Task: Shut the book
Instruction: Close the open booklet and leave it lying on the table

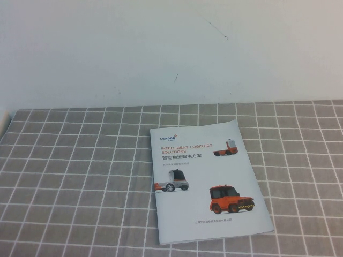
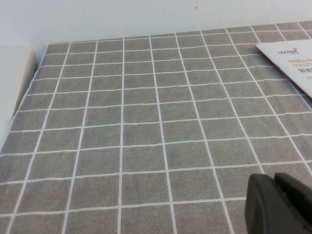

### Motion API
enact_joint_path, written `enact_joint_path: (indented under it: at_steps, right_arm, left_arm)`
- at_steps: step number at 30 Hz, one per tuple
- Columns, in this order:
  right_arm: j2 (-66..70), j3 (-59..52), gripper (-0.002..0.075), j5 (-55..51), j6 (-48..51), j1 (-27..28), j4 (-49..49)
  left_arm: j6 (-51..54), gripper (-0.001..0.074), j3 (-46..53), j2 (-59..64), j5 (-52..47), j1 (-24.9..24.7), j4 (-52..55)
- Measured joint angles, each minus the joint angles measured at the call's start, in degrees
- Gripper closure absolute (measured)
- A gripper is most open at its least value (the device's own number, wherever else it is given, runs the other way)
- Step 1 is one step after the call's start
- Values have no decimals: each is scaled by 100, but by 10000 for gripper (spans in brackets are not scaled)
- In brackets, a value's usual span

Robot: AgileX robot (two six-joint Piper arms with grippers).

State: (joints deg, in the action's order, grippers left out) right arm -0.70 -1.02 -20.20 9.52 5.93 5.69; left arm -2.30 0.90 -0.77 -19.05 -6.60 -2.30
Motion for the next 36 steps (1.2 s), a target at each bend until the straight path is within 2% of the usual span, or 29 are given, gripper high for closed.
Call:
enact_joint_path:
  at_steps: [8,14,36]
  right_arm:
    - [0,0,729,0,-308,-333,0]
    - [0,0,729,0,-543,-334,0]
    - [0,0,729,0,-235,-334,-447]
  left_arm:
    - [0,738,0,0,0,0,0]
    - [0,738,0,0,0,0,0]
    - [0,738,0,0,0,0,0]
